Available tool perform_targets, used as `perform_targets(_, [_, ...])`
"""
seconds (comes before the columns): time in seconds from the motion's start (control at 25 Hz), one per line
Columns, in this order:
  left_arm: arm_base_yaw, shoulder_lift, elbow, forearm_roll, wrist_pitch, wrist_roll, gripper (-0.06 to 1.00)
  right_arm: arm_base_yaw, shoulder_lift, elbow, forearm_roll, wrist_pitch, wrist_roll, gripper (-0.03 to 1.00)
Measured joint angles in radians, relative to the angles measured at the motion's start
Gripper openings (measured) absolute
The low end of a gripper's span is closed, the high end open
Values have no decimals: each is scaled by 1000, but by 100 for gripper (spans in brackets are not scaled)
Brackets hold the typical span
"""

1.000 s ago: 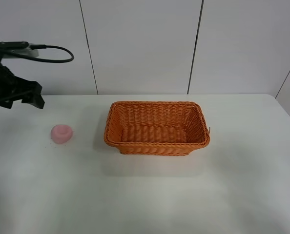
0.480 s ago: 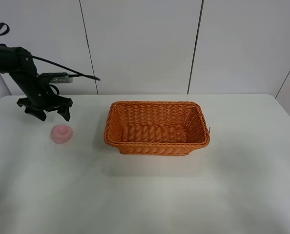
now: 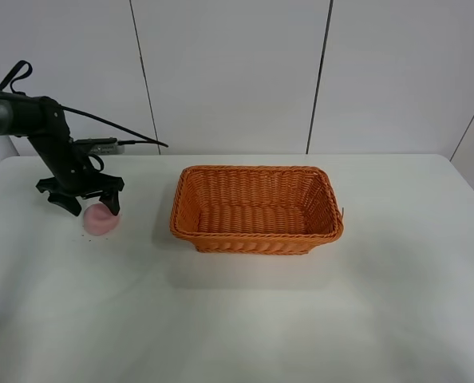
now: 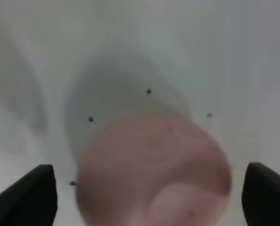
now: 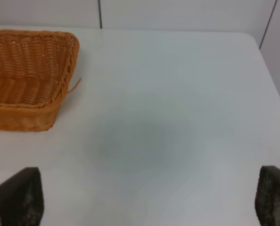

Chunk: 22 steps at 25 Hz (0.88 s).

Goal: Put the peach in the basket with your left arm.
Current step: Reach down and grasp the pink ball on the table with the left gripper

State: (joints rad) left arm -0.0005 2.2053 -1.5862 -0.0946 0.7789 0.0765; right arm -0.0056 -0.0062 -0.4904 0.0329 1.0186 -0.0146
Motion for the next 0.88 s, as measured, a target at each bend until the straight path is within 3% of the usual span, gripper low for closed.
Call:
perform_targets(0.72, [0,27,0,-9,1,18,80,0,0,0,0,0,0,69])
perform_targets(0.8, [0,27,0,-9,1,17,74,0,0,0,0,0,0,69])
perform_targets(0.88, [0,31,0,-9,7,8,56,0,0,0,0,0,0,69])
